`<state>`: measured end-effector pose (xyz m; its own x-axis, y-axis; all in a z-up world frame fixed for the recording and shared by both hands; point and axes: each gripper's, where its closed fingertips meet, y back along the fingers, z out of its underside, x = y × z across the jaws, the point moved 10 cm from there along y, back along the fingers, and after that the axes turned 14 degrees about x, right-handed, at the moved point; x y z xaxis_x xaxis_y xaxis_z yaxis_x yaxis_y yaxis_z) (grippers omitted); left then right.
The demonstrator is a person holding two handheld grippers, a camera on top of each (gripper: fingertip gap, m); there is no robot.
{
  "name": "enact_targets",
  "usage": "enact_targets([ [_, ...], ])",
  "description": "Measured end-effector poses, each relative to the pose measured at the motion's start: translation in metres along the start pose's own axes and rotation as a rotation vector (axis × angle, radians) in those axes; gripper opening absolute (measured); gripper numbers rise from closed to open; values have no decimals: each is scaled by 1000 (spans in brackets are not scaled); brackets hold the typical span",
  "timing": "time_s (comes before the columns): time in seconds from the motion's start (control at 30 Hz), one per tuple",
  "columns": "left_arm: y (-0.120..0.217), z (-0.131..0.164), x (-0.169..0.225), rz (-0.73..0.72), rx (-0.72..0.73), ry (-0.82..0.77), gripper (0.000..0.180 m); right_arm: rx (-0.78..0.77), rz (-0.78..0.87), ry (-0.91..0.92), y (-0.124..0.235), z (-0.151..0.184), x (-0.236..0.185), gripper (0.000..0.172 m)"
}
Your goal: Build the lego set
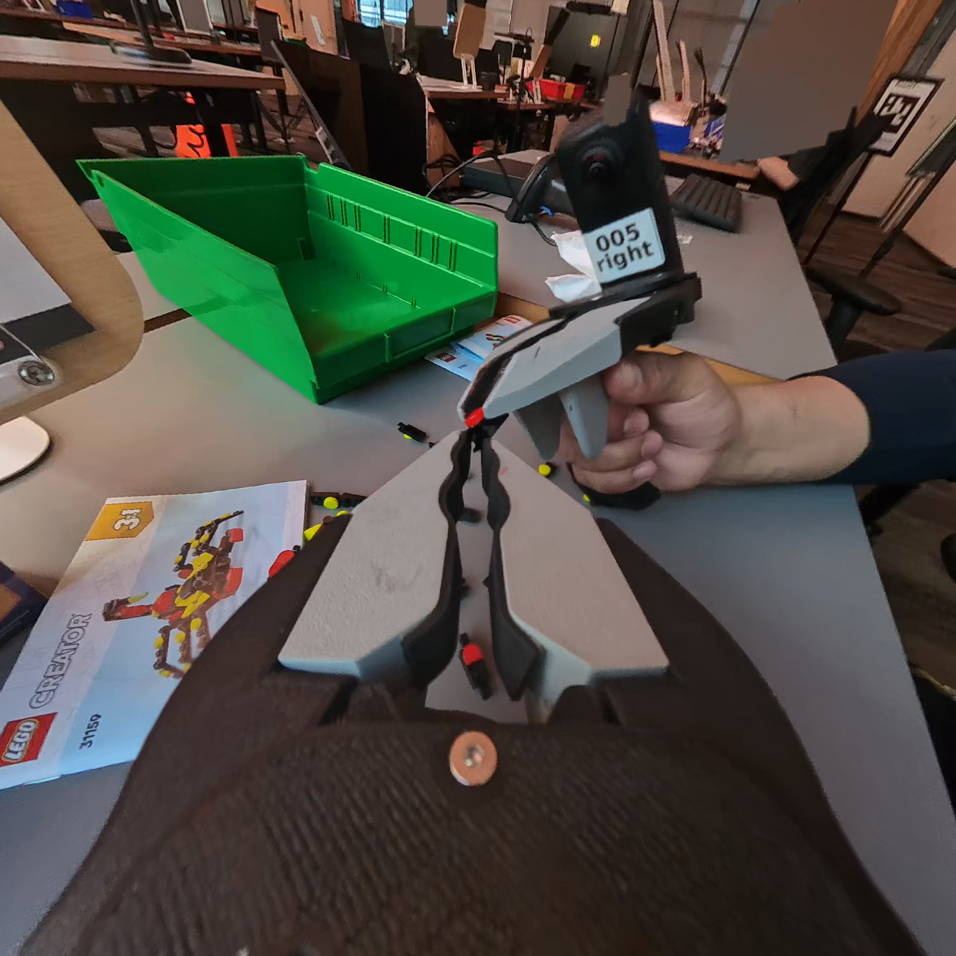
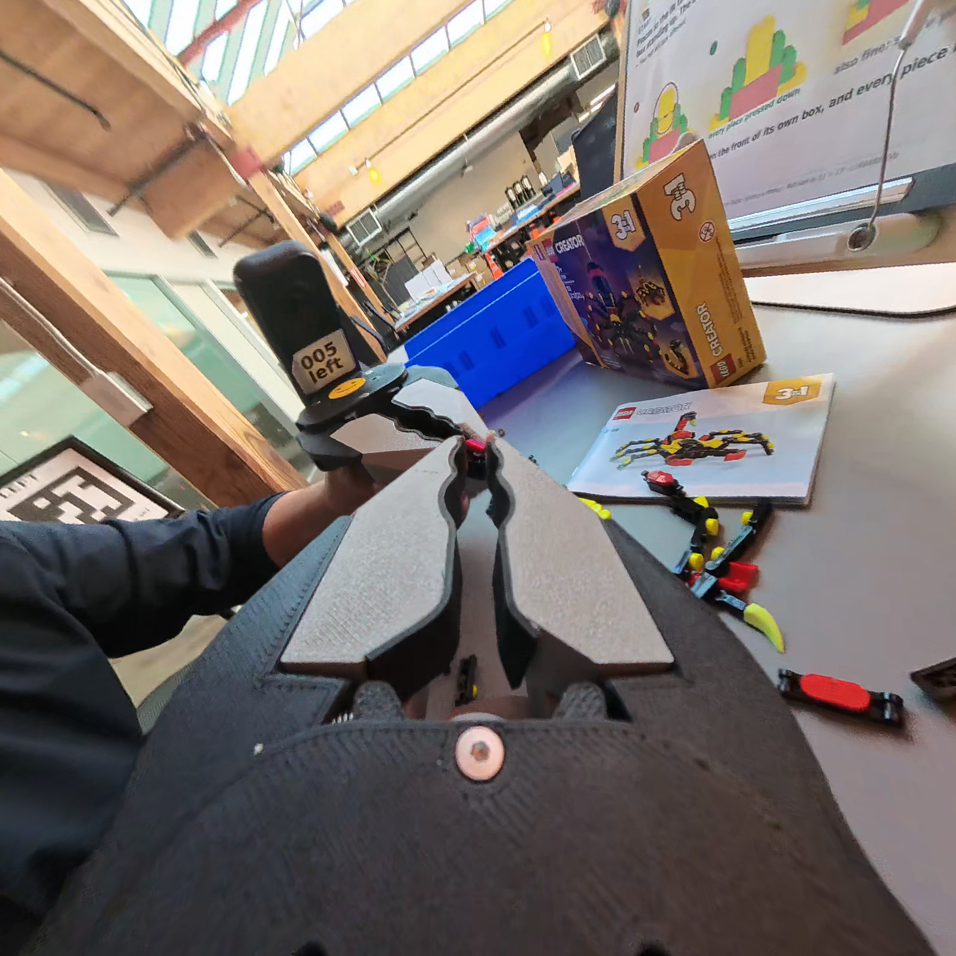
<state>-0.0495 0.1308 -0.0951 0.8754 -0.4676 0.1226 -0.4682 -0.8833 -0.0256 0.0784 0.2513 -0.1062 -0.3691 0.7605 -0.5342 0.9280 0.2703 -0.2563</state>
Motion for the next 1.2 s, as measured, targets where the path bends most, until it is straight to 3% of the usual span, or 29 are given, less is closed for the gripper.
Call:
enact_targets([
  [0.13, 0, 0, -3, 40, -16, 77, 3, -29, -33, 3, 0, 0, 2, 3],
  [0.3, 4, -1, -8, 174, 46, 275, 10, -45, -88, 150, 0, -5, -12, 4],
  [0.63, 4, -5, 6, 217, 70, 176, 5, -75, -169, 254, 4, -9, -20, 4],
  [0.67, 3, -5, 7, 213, 61, 176, 8, -83, -170, 262, 5, -8, -20, 4],
  [0.7, 2, -5, 8, 226, 57, 189, 22, -108, -179, 271, 4, -6, -21, 4],
  [0.77, 2, -5, 9, 264, 39, 204, 23, -117, -196, 292, 2, -2, -24, 4],
  [0.93, 5, -9, 10, 249, 40, 142, 11, -81, -207, 286, 2, -4, -28, 4],
  [1.07, 5, -10, 9, 294, 71, 226, 6, -54, -230, 233, 3, -8, -27, 4],
  [1.2, 5, -8, 9, 292, 77, 206, 6, -68, -222, 263, 4, -8, -27, 4],
])
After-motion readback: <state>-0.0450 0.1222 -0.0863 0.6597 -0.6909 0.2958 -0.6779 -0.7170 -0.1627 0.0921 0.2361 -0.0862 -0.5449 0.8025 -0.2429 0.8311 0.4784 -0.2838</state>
